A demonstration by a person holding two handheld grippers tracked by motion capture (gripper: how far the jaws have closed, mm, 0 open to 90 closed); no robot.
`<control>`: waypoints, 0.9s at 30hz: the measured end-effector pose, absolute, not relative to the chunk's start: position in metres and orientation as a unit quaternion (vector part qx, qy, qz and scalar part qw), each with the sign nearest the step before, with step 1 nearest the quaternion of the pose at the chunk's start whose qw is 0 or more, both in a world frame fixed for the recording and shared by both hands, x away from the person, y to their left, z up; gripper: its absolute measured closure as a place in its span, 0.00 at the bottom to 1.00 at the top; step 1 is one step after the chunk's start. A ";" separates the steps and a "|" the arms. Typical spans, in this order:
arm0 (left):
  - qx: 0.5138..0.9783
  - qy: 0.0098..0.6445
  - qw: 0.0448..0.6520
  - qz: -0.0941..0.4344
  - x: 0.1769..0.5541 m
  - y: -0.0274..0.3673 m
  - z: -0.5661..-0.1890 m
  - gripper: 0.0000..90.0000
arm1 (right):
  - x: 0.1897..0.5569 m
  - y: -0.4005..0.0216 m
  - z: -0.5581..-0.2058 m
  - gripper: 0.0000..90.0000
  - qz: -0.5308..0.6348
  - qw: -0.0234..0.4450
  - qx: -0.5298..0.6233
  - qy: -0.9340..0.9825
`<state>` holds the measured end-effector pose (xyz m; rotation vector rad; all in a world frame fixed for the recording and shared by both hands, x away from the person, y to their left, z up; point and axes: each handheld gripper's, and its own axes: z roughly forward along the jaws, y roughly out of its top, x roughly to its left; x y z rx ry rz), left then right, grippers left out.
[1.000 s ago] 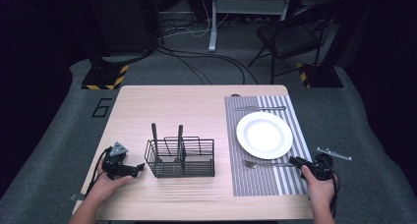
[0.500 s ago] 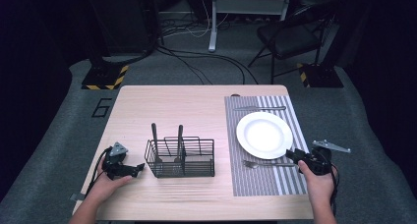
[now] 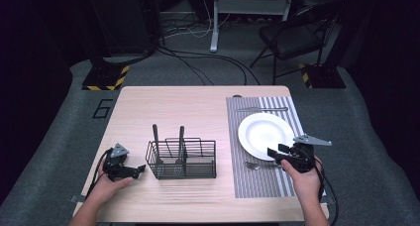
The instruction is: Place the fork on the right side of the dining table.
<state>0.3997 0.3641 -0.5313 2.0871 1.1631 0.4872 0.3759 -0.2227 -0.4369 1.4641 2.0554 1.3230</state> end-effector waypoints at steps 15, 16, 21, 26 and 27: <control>0.803 0.448 0.345 0.188 0.400 0.364 -0.531 0.00 | 0.375 -0.171 -0.444 0.42 0.448 0.134 0.435 0.769; 0.803 0.448 0.345 0.188 0.400 0.364 -0.531 0.00 | 0.375 -0.171 -0.444 0.42 0.448 0.134 0.435 0.769; 0.803 0.448 0.344 0.188 0.400 0.364 -0.531 0.00 | 0.373 -0.157 -0.450 0.42 0.442 0.136 0.414 0.784; 0.803 0.448 0.345 0.188 0.400 0.364 -0.531 0.00 | 0.371 -0.147 -0.461 0.43 0.436 0.133 0.403 0.793; 0.803 0.448 0.344 0.188 0.400 0.364 -0.531 0.00 | 0.371 -0.143 -0.464 0.43 0.435 0.133 0.399 0.796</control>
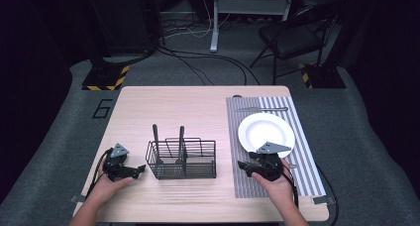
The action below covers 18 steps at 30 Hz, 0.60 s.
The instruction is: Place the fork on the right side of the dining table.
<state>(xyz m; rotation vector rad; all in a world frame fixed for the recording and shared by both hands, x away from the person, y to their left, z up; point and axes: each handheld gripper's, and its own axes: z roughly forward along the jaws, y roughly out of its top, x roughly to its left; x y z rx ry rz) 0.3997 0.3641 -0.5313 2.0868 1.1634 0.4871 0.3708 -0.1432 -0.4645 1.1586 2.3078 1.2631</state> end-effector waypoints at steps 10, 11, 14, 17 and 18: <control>0.804 0.448 0.344 0.188 0.400 0.364 -0.531 0.00 | 0.369 -0.131 -0.480 0.44 0.431 0.123 0.380 0.809; 0.803 0.448 0.345 0.188 0.400 0.364 -0.531 0.00 | 0.369 -0.129 -0.483 0.44 0.430 0.122 0.378 0.811; 0.803 0.448 0.345 0.188 0.400 0.364 -0.531 0.00 | 0.368 -0.125 -0.488 0.44 0.426 0.117 0.370 0.817; 0.803 0.448 0.345 0.188 0.400 0.364 -0.531 0.00 | 0.368 -0.122 -0.492 0.44 0.421 0.115 0.366 0.822; 0.803 0.448 0.345 0.187 0.400 0.364 -0.531 0.00 | 0.368 -0.121 -0.494 0.44 0.419 0.115 0.361 0.825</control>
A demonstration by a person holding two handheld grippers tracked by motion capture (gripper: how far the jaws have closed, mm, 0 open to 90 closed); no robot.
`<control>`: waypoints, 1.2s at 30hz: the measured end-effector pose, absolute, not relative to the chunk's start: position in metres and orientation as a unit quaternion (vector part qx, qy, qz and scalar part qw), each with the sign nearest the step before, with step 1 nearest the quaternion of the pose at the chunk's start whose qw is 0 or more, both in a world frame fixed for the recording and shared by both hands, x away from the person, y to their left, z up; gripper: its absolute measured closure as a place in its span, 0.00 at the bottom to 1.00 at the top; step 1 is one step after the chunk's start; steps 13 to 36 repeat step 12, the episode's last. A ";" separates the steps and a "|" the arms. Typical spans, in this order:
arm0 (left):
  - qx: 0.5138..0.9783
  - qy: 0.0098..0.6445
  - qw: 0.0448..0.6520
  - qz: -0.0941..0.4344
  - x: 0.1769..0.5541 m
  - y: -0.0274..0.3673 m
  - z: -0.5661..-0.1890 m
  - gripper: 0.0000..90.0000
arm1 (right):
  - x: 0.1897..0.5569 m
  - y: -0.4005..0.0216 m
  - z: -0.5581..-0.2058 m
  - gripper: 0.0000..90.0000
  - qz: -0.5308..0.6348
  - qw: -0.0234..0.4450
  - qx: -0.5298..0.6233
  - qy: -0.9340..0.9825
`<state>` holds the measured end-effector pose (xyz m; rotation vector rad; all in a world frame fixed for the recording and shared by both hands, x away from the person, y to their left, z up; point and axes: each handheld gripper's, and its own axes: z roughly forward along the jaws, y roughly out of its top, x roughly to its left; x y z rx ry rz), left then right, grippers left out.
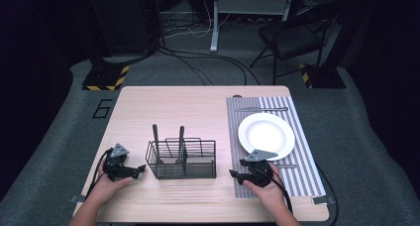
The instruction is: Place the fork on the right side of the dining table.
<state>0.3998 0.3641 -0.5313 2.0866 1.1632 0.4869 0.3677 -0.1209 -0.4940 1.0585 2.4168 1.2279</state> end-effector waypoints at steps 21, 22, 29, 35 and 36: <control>0.803 0.448 0.345 0.187 0.400 0.364 -0.531 0.00 | 0.363 -0.111 -0.504 0.42 0.411 0.112 0.335 0.840; 0.803 0.448 0.345 0.187 0.400 0.364 -0.531 0.00 | 0.363 -0.111 -0.504 0.42 0.411 0.112 0.335 0.840; 0.803 0.448 0.345 0.187 0.400 0.364 -0.531 0.00 | 0.363 -0.111 -0.504 0.42 0.411 0.112 0.335 0.840; 0.803 0.448 0.345 0.187 0.400 0.364 -0.531 0.00 | 0.363 -0.111 -0.504 0.42 0.411 0.112 0.335 0.840; 0.803 0.448 0.345 0.187 0.400 0.364 -0.531 0.00 | 0.363 -0.111 -0.504 0.42 0.411 0.112 0.335 0.840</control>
